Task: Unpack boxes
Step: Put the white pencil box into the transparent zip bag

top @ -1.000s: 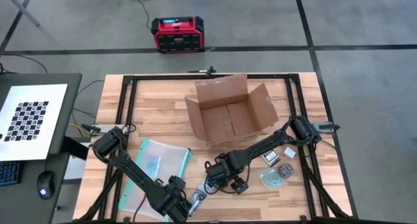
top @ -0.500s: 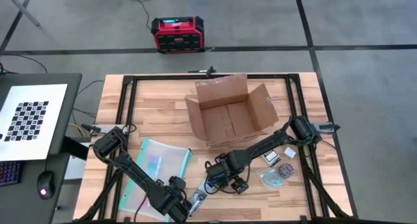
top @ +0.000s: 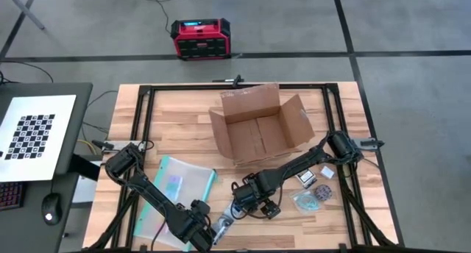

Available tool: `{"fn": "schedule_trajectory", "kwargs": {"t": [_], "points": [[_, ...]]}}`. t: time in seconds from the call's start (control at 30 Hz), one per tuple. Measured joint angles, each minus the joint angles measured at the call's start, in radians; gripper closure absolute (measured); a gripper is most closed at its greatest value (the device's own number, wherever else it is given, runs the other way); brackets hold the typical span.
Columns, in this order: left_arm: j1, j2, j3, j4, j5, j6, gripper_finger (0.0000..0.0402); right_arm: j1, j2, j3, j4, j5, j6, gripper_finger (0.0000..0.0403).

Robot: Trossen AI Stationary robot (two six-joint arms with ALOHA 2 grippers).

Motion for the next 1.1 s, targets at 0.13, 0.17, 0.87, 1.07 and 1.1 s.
{"fn": "schedule_trajectory", "kwargs": {"t": [0.13, 0.17, 0.87, 1.07, 1.1], "points": [[0.000, 0.000, 0.032, -0.005, 0.038, 0.017, 0.0339, -0.001, 0.000, 0.000, 0.000, 0.000, 0.000, 0.0112], [0.000, -0.001, 0.039, 0.004, 0.049, 0.021, 0.0331, -0.002, 0.000, 0.000, 0.000, 0.000, 0.000, 0.0112], [-0.066, 0.001, 0.064, -0.008, 0.063, -0.110, 0.0285, -0.007, 0.000, 0.000, 0.001, -0.001, -0.016, 0.0112], [-0.066, 0.026, 0.062, -0.052, 0.077, -0.135, 0.0285, -0.008, 0.000, 0.000, 0.001, 0.000, -0.016, 0.0112], [-0.066, 0.026, 0.062, -0.053, 0.078, -0.133, 0.0285, -0.008, 0.000, 0.000, 0.001, -0.001, -0.016, 0.0112]]}}
